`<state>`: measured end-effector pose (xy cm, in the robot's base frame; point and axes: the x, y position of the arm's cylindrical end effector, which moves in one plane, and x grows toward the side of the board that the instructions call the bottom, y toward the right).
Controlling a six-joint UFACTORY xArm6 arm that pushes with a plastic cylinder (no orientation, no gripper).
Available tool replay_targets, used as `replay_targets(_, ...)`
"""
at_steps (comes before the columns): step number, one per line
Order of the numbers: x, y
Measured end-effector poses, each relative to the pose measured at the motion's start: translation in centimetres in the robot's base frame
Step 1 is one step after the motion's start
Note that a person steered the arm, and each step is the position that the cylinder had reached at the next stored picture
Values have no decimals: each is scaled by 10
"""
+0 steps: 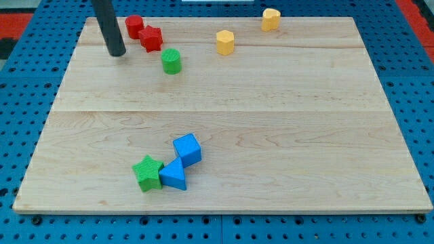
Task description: Move blue cube vertically below to the green circle
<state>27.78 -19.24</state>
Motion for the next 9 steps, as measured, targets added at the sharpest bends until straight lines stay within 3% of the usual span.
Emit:
replay_targets(1,-46,18)
replay_targets(2,-42,28)
replay_targets(3,-3,33)
replay_targets(4,12,6)
replay_targets(5,108,39)
replay_targets(7,198,244)
replay_targets(8,274,257)
replay_targets(9,288,203)
